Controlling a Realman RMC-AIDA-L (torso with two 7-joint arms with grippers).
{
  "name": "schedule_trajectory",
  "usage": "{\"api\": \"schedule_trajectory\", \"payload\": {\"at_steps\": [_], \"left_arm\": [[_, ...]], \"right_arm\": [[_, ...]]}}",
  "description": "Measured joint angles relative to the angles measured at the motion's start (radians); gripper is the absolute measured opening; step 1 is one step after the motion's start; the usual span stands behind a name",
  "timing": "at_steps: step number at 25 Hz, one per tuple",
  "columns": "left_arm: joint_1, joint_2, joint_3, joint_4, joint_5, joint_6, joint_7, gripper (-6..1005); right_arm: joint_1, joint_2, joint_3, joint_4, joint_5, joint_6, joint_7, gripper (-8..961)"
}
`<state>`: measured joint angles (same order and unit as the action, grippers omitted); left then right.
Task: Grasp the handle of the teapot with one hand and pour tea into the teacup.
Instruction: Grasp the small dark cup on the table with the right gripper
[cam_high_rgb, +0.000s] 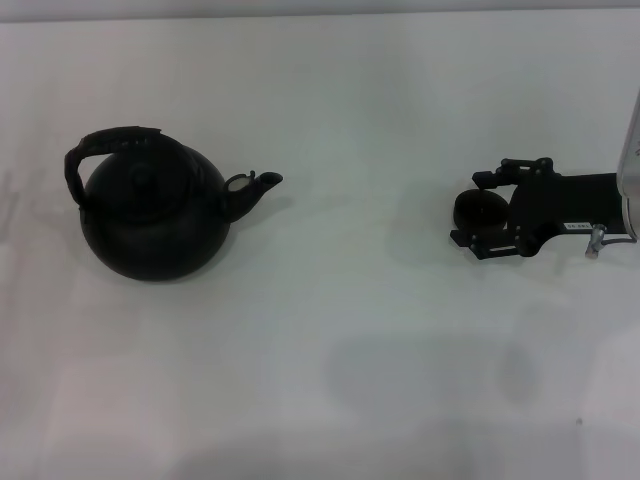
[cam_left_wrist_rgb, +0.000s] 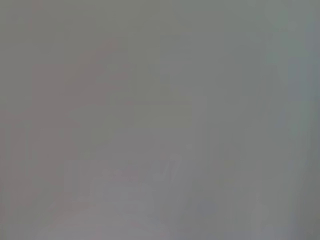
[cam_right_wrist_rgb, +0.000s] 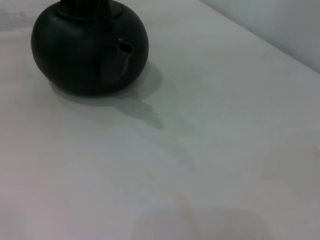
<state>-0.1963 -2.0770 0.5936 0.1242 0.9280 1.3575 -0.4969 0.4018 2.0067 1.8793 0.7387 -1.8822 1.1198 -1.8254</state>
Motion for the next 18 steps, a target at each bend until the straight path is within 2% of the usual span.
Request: {"api": "schedule_trajectory", "payload": {"at_steps": [18], "left_arm": [[0.002,0.0,0.0,-0.002,0.0,0.0,0.0,709]], "right_arm": [[-0.008,-0.002,0.006,-0.011,0.005,-0.027,-0.001,848]]}}
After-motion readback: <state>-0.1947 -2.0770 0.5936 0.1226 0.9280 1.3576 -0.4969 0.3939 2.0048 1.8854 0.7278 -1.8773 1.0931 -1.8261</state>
